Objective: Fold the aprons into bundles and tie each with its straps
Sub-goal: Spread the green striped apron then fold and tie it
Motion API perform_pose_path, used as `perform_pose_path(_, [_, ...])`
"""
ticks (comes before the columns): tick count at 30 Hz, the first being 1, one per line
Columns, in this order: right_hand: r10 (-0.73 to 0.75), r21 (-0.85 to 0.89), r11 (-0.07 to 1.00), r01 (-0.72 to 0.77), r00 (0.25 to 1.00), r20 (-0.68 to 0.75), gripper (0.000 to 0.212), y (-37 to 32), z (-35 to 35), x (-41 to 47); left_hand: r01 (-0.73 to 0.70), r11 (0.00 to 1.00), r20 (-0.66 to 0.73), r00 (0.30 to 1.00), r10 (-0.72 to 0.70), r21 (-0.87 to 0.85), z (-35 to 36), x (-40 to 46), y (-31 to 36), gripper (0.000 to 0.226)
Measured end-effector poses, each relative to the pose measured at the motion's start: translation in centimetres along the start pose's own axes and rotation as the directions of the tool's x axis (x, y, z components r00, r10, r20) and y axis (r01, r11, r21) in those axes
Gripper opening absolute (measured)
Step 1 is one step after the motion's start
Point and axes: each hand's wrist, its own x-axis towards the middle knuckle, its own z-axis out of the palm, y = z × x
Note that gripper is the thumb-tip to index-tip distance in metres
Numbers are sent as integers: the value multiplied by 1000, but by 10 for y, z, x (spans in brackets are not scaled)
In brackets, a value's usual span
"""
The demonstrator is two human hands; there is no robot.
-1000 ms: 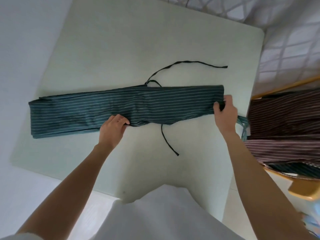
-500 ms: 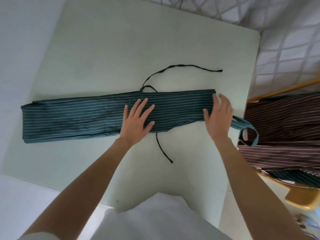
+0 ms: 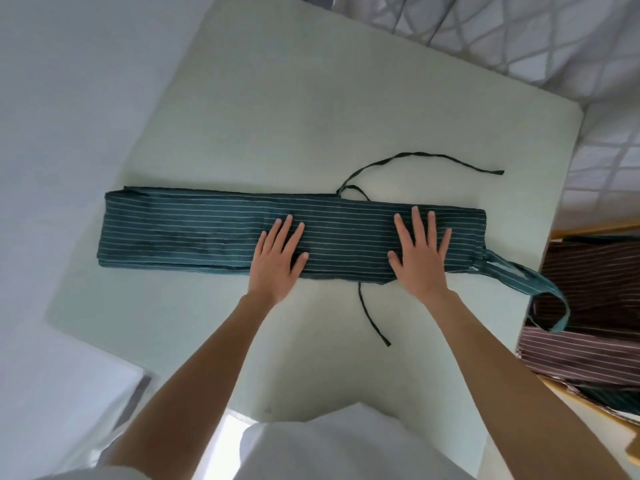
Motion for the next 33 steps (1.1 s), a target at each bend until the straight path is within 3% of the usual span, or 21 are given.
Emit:
perform_pose_path(3, [-170,78,980,181,976,-134,60,-62,-7,0,73,994,-96,992,-81,-85,-14,-37,-56,52])
perform_pose_path(7, [-421,155,891,427,904,-72,43,-170,9,8,217,961,-213,944,-251,-170,-31,-76,-122,44])
perform_pose_path(9, [-456,141,879,455,890,-29,44,-203,20,12,326,918,-249,892,-378,-224,-36,-85,-144,39])
perform_pose_path(12, [-405,74,913,402,914,23,45,-224,40,12,508,807,-299,753,-586,-301,-47,-97,-179,35])
perform_pose_path(15, [-381,-18,924,382,923,48,49,-222,53,3,597,661,-223,642,-733,-455,-61,-102,-204,45])
perform_pose_path(19, [-280,-11,959,282,955,97,53,-215,58,-15,608,518,-89,593,-800,-602,-79,-97,-215,54])
perform_pose_path(25, [-268,-26,962,273,957,108,54,-201,58,-40,626,344,164,609,-776,-700,-93,-95,-212,30])
perform_pose_path(27, [-272,-27,961,277,955,115,54,-199,56,-44,606,228,253,604,-756,-762,-95,-98,-208,24])
perform_pose_path(30, [-287,-2,958,288,952,105,55,-197,49,-41,475,-17,311,548,-777,-880,-98,-100,-206,24])
perform_pose_path(33, [-328,42,945,326,937,119,60,-190,44,-36,242,-174,263,407,-875,-955,-102,-95,-188,28])
